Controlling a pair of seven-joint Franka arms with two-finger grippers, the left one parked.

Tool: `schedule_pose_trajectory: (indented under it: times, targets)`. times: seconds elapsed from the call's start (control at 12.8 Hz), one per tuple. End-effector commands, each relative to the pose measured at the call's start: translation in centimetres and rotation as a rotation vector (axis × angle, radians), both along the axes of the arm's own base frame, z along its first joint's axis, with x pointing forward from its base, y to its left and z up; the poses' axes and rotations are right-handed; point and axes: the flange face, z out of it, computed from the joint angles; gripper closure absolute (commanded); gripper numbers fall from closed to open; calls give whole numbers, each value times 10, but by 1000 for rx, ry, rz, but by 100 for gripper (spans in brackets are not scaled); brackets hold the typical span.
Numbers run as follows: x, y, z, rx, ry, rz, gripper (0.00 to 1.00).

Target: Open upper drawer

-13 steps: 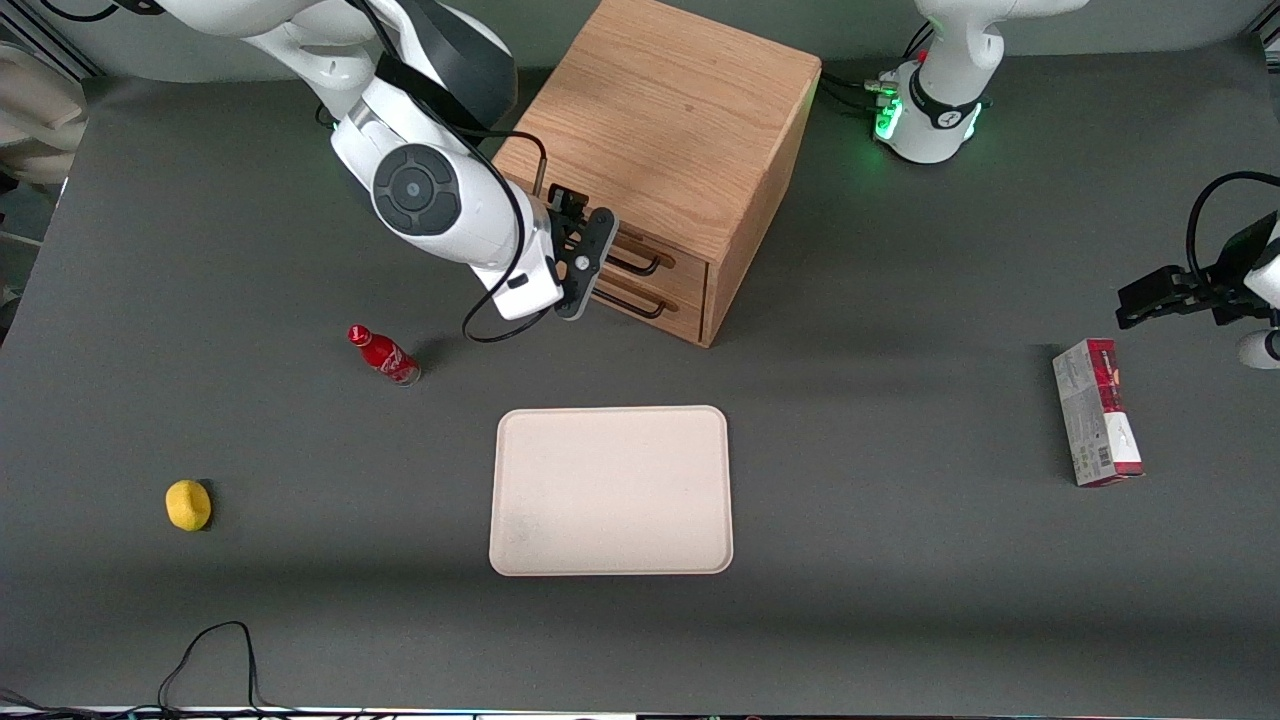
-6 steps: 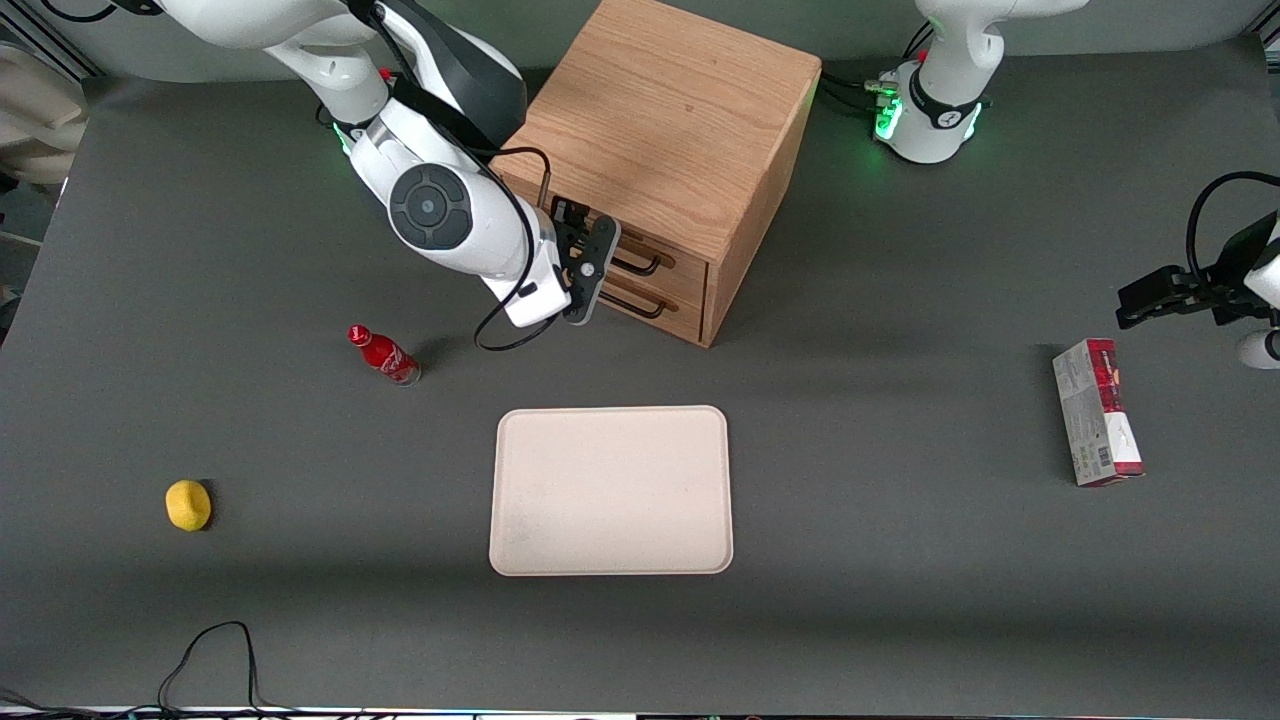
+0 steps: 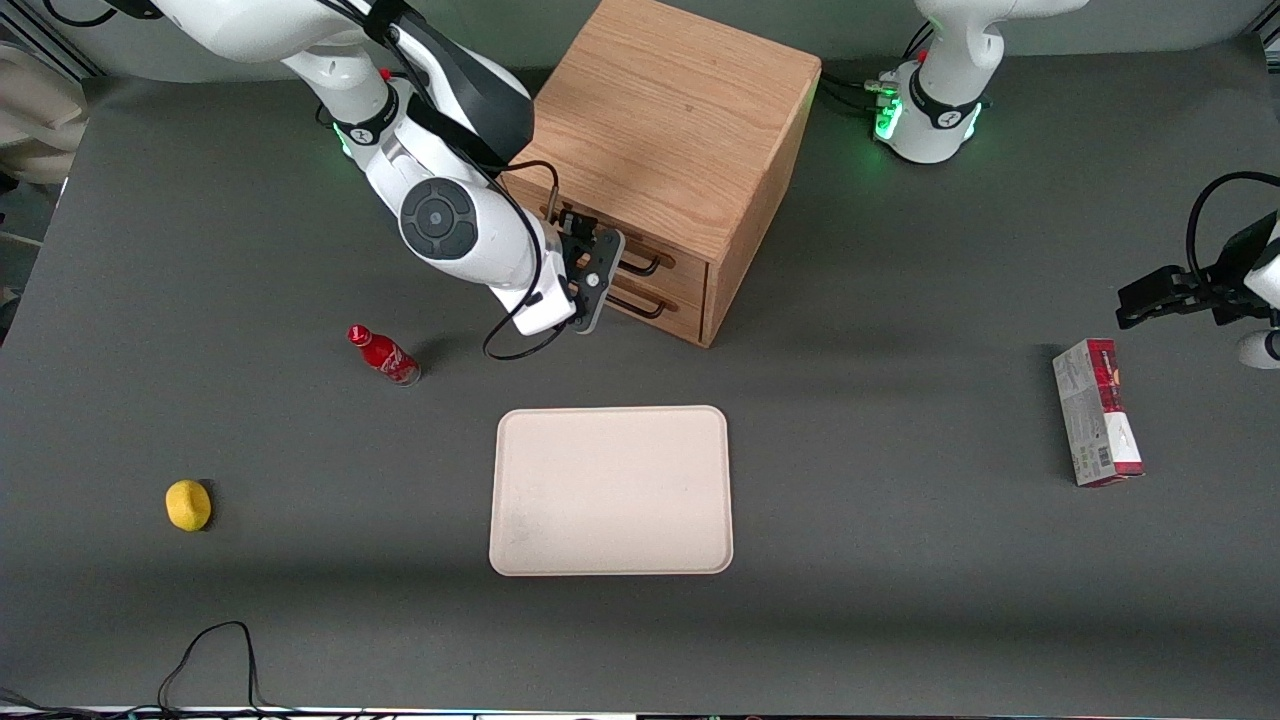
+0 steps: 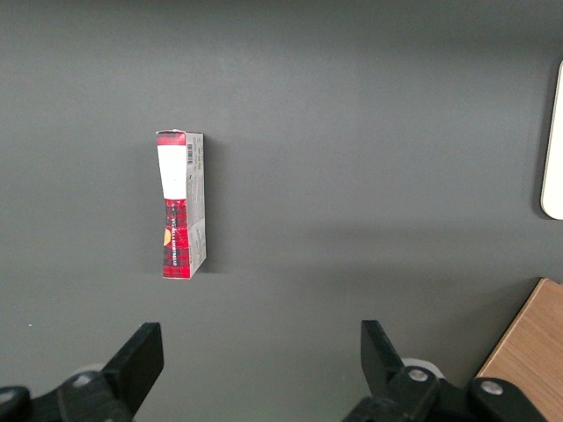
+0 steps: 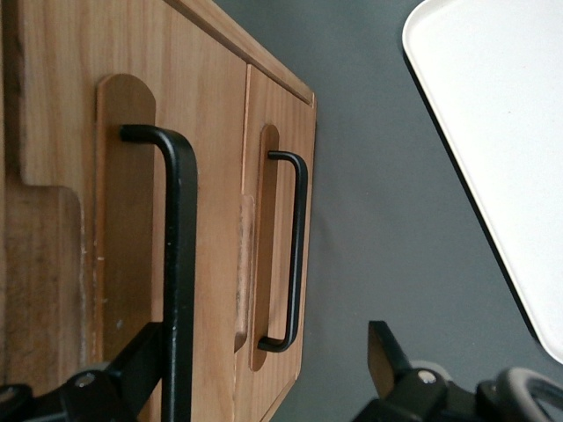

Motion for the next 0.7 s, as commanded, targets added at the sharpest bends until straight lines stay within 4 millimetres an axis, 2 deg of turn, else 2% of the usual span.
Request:
schedule_pose_trajectory:
  times: [0.0,0.23,0.39,0.55,0.62]
  targets:
    - [6,0,-9,38,-14,17,0]
    - [16,-3,-21,27,-40,33,0]
    - [32,-13,-28,8,-61,28,0]
    - [43,-16,-26,15,-77,36,0]
    - [56,-27,-29,16,-83,33,0]
